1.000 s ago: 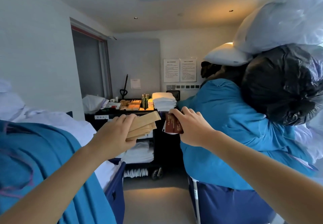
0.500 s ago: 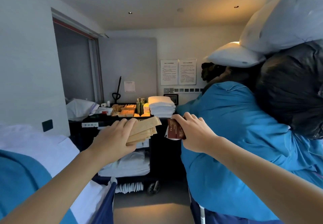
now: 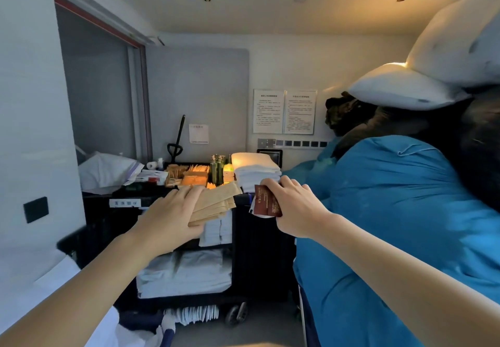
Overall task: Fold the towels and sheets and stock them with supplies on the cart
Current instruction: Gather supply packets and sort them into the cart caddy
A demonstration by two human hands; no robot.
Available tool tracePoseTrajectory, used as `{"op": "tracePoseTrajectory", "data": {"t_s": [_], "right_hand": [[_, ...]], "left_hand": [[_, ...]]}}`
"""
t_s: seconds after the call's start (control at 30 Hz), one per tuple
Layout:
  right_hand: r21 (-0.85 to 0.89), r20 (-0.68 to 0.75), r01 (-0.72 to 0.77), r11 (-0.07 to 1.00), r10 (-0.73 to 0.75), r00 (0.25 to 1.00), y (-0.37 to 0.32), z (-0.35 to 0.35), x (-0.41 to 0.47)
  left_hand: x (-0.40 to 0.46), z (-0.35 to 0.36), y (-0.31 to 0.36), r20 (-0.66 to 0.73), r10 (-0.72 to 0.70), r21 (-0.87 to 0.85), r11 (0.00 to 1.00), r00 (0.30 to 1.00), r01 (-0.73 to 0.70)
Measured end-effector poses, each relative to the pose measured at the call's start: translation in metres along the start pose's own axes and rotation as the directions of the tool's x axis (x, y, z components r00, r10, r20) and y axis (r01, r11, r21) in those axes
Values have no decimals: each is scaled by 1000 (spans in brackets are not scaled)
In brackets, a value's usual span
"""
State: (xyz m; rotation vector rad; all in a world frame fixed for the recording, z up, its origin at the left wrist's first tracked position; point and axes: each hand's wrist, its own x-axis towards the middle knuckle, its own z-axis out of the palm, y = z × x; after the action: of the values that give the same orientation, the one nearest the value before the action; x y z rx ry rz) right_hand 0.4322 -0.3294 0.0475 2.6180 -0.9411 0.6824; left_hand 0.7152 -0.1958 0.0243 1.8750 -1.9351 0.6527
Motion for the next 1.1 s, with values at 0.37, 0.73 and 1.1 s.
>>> {"op": "tracePoseTrajectory", "data": {"t_s": [0.37,0.73,1.1], "right_hand": [[24,-7,18,1000,-17,1000,70,79,112],[58,-49,77,995,-74,996,197,151,259],[173,-45,103,980,-96,994,278,249,358]], "left_hand": [[101,80,-55,2,-25,-4,1000,1000,25],[253,157,-84,-35,-149,59,987,988,151],[358,232,-113,18,-172,70,983,985,170]]}}
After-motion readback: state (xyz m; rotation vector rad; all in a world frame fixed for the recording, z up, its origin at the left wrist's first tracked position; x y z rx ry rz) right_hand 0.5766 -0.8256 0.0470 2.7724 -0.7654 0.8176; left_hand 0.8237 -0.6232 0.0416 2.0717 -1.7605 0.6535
